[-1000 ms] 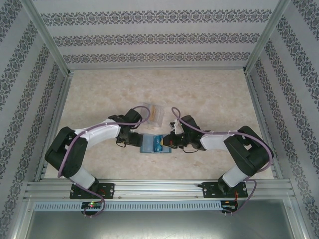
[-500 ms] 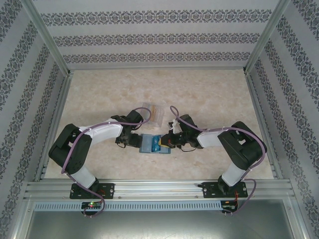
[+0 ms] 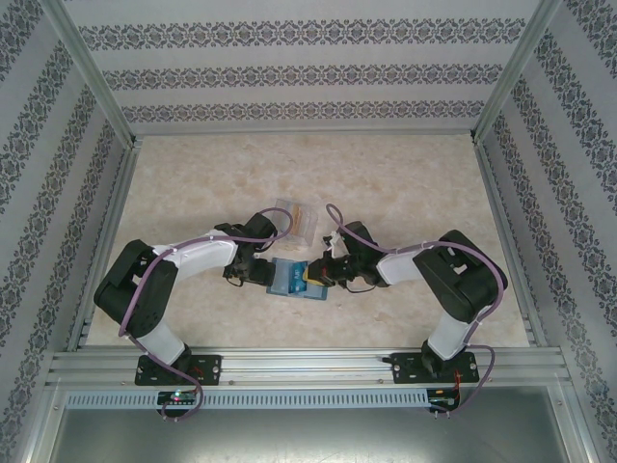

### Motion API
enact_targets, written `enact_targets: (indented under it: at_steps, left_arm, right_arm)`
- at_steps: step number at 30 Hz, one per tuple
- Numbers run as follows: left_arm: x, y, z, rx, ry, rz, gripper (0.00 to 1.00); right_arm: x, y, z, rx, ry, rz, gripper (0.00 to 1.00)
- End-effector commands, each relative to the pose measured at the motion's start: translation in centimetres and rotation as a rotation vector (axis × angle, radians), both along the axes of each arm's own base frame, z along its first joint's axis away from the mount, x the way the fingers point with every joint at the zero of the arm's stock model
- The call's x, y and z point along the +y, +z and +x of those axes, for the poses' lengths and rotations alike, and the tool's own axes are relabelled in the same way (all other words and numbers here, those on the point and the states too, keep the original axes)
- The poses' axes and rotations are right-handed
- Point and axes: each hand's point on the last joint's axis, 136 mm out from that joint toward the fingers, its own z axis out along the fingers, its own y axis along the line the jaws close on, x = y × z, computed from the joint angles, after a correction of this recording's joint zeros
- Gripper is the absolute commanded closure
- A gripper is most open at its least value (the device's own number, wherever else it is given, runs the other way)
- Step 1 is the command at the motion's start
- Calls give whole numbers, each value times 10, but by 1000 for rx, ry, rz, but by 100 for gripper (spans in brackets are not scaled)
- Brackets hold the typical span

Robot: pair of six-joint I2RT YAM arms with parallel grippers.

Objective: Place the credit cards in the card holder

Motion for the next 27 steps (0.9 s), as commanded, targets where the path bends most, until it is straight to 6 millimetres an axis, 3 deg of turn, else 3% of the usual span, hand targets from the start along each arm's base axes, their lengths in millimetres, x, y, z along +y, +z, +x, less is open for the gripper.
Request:
enact_targets:
  at_steps: [1,7,14,23,27]
  left_arm:
    - [-8,2,-10,34,-6,-42,22]
    - [-6,2,-14,31,-6,-40,23]
    - [-4,1,-12,25,-2,-28,23]
    - [-7,7,-9,-3,26,-58,26]
    - [-10,8,-10,-9,38,-87,29]
  right_arm:
    - [5,4,3,-10,-41,-9,100]
    - [-2,-1,8,-30,-96,-47,100]
    - [0,6,13,-61,-87,-44,100]
    - [30,5,-3,-38,-57,-35,100]
    - [39,3,-1,-41,-79,-41,100]
